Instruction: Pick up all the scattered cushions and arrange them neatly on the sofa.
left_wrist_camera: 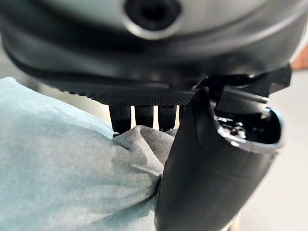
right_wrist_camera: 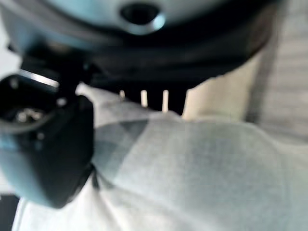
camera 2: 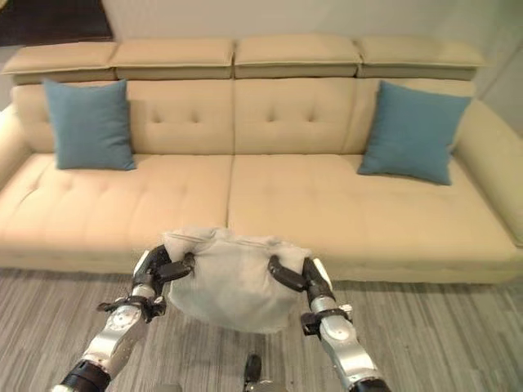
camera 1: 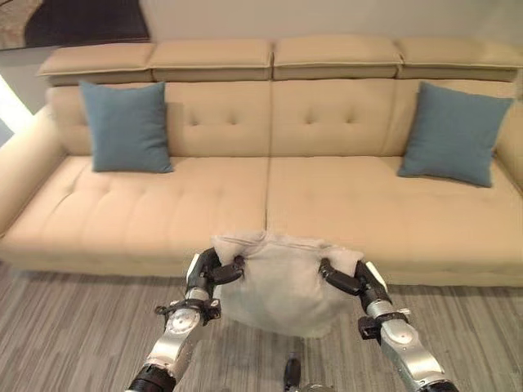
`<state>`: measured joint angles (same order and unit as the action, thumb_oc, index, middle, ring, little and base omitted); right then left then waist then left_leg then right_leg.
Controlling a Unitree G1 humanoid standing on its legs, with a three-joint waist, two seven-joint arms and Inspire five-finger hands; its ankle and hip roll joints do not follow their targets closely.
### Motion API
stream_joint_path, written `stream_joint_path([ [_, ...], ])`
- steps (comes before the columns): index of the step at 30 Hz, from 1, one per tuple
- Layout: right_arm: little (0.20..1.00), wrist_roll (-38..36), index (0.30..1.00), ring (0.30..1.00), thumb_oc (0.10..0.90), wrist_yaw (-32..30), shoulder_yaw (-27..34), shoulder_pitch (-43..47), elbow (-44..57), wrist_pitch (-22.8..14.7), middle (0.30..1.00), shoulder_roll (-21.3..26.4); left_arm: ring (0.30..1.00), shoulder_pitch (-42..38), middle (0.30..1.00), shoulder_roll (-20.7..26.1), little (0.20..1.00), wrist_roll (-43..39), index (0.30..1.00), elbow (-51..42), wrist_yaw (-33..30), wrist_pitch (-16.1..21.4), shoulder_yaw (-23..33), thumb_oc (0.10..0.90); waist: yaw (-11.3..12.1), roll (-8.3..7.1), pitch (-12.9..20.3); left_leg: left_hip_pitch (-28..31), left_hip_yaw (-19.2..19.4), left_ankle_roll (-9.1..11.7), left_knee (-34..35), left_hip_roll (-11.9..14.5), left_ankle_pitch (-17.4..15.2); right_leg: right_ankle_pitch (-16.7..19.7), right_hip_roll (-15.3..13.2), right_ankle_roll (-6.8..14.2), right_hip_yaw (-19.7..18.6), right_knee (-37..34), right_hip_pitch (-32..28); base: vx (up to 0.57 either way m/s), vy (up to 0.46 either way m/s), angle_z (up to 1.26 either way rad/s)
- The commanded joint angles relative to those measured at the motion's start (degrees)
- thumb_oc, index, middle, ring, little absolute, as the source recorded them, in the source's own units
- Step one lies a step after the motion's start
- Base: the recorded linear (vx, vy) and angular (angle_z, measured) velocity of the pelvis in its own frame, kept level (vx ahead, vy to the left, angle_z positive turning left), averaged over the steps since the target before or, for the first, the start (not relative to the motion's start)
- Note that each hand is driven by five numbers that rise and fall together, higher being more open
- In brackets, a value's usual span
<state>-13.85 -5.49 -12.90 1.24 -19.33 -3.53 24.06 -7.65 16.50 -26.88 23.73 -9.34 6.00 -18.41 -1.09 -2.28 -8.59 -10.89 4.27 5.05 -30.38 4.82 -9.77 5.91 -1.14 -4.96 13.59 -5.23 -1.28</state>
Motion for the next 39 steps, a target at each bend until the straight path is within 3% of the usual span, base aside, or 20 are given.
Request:
stream_joint_path([
  [1,0.300,-0.41,0.300,0.300,0.400,2.67,-4.16,6.77,7.95,-8.50,0.300,-3.56,0.300,-4.19,0.300,-1.79,0.300,1.54,0.300,-9.85,3.82,7.25,-5.56,0.400,4.19,1.98,2.32,-1.75,-1.76,-0.37,25.67,-1.55,13.60,-7.95,1.10,10.38,-0.92,0.23,-4.48,0.38,0.090,-0.74],
  [6,0.300,0.54,0.300,0.300,0.400,2.55,-4.62,6.71,7.77,-8.40,0.300,-4.25,0.300,-3.00,0.300,-1.88,0.300,1.08,0.300,-8.75,3.38,7.01,-4.97,0.400,4.93,2.59,3.29,0.92,-1.90,0.51,31.78,-1.25,17.27,-9.92,2.35,10.13,-1.75,0.60,-7.13,0.25,0.090,-0.60],
  [11,0.300,1.19,0.300,0.300,0.400,2.68,-5.46,7.16,7.91,-7.59,0.300,-5.33,0.300,-2.92,0.300,-1.64,0.300,-0.06,0.300,-8.88,2.38,6.83,-5.02,0.400,4.88,1.52,5.46,4.72,-0.06,-1.18,32.03,-2.09,15.33,-12.45,0.77,10.54,-3.27,5.49,-6.94,0.26,0.184,-0.34],
  [12,0.300,2.09,0.300,0.300,0.400,2.76,-5.80,7.93,7.77,-7.39,0.300,-5.93,0.300,-2.99,0.300,-1.39,0.300,-0.25,0.300,-9.39,2.33,6.80,-4.88,0.400,5.40,1.37,5.55,5.97,1.30,-2.39,31.47,-2.14,13.62,-12.31,-0.58,12.04,-2.07,11.00,-5.52,0.09,0.093,-0.15],
  [13,0.300,2.10,0.300,0.300,0.400,2.76,-5.80,7.95,7.76,-7.39,0.300,-5.95,0.300,-3.00,0.300,-1.37,0.300,-0.25,0.300,-9.40,2.33,6.79,-4.88,0.400,5.51,1.32,5.56,5.94,1.44,-2.43,31.41,-2.17,13.56,-12.50,-0.67,12.09,-2.20,11.34,-5.32,0.22,0.251,-0.20],
  [14,0.300,3.39,0.300,0.300,0.400,3.48,-6.37,9.01,8.51,-7.03,0.300,-6.65,0.300,-3.74,0.300,-0.45,0.300,0.20,0.300,-9.86,1.77,6.99,-4.53,0.400,4.92,2.53,4.32,9.25,2.92,-4.14,30.96,-1.54,10.92,-7.71,-5.59,16.20,1.32,26.24,1.84,0.13,0.163,-0.18],
  [15,0.300,3.39,0.300,0.300,0.400,3.48,-6.37,9.01,8.51,-7.03,0.300,-6.65,0.300,-3.74,0.300,-0.45,0.300,0.20,0.300,-9.86,1.77,6.99,-4.53,0.400,4.92,2.50,4.33,9.24,2.93,-4.14,30.95,-1.57,10.92,-7.75,-5.63,16.21,1.30,26.32,1.89,0.21,0.184,-0.25],
  [16,0.300,3.59,0.300,0.300,0.400,3.57,-6.04,8.56,9.02,-6.97,0.300,-6.98,0.300,-4.02,0.300,-0.06,0.300,0.62,0.300,-10.05,1.70,7.01,-4.36,0.400,4.49,2.98,4.00,10.52,3.21,-4.25,31.22,-1.30,9.99,-6.55,-9.10,16.55,3.81,26.40,3.06,0.13,0.008,-0.21],
  [19,0.300,3.68,0.300,0.300,0.400,4.05,-5.38,7.93,9.71,-6.93,0.300,-6.89,0.300,-4.82,0.300,0.26,0.300,1.52,0.300,-10.11,2.42,7.09,-4.28,0.400,3.68,3.28,4.03,11.43,2.47,-3.58,31.69,-0.92,8.78,-7.50,-12.01,15.54,4.62,18.77,2.72,0.18,-0.077,0.13],
  [21,0.300,4.33,0.300,0.300,0.400,3.78,-4.60,7.41,10.29,-7.31,0.300,-6.26,0.300,-5.44,0.300,0.29,0.300,2.60,0.300,-10.50,2.27,7.69,-4.18,0.400,2.56,3.29,4.65,12.87,1.32,-2.77,32.02,-0.84,7.60,-3.31,-14.42,16.30,2.38,10.89,4.93,0.25,-0.156,0.41],
  [25,0.300,5.42,0.300,0.300,0.400,3.12,-3.60,7.04,10.76,-7.12,0.300,-5.74,0.300,-7.02,0.300,0.32,0.300,3.97,0.300,-10.54,1.75,8.00,-4.23,0.400,1.24,3.08,4.85,15.63,0.12,-2.45,33.01,-1.25,6.53,-1.44,-12.13,17.55,-1.87,7.61,5.83,0.25,-0.104,0.23],
  [27,0.300,5.50,0.300,0.300,0.400,2.94,-3.45,7.26,10.49,-7.16,0.300,-5.75,0.300,-7.77,0.300,0.20,0.300,4.48,0.300,-10.19,1.64,8.00,-4.40,0.400,1.08,2.93,5.04,16.11,-0.31,-2.35,33.19,-1.41,6.21,-1.83,-11.44,17.58,-2.76,6.61,5.41,0.27,-0.143,0.50],
  [28,0.300,4.92,0.300,0.300,0.400,2.79,-3.32,7.60,10.13,-7.44,0.300,-5.56,0.300,-8.54,0.300,0.01,0.300,4.82,0.300,-9.59,1.31,8.27,-4.52,0.400,1.07,2.86,6.13,16.52,-1.80,-1.74,33.85,-1.09,6.31,-1.83,-9.77,17.07,-3.73,4.45,4.01,0.31,-0.192,0.57],
  [32,0.300,3.90,0.300,0.300,0.400,2.49,-3.65,8.14,9.12,-7.78,0.300,-5.07,0.300,-8.85,0.300,-0.40,0.300,4.24,0.300,-8.71,0.79,8.20,-4.37,0.400,1.04,3.75,7.24,16.90,-3.33,-0.83,34.71,0.17,6.52,-2.86,-8.10,16.02,-2.35,3.03,2.36,0.21,-0.139,0.33],
  [34,0.300,-2.32,0.300,0.300,0.400,2.34,-3.49,9.57,7.19,-8.68,0.300,-6.16,0.300,-9.18,0.300,-1.01,0.300,0.64,0.300,-9.13,0.60,8.01,-4.13,0.400,1.45,4.31,6.93,14.88,-4.77,0.49,30.65,1.46,5.39,-5.11,-6.96,14.24,-0.34,3.13,1.41,0.12,-0.117,0.20],
  [37,0.300,-3.43,0.300,0.300,0.400,1.65,-4.31,12.09,7.48,-9.06,0.300,-5.56,0.300,-9.91,0.300,-1.20,0.300,-2.40,0.300,-10.69,0.33,8.46,-3.41,0.400,2.56,3.76,5.15,9.41,-5.84,2.18,20.31,1.60,6.07,-6.45,-6.69,12.82,1.16,2.85,-0.52,0.01,-0.068,0.32],
  [39,0.300,-3.44,0.300,0.300,0.400,1.64,-4.31,12.18,7.43,-9.08,0.300,-5.56,0.300,-9.97,0.300,-1.18,0.300,-2.42,0.300,-10.69,0.33,8.45,-3.38,0.400,2.43,3.80,5.11,9.10,-6.00,2.19,19.86,1.62,5.87,-6.44,-6.66,12.81,1.29,2.84,-0.51,-0.01,-0.003,0.14],
])
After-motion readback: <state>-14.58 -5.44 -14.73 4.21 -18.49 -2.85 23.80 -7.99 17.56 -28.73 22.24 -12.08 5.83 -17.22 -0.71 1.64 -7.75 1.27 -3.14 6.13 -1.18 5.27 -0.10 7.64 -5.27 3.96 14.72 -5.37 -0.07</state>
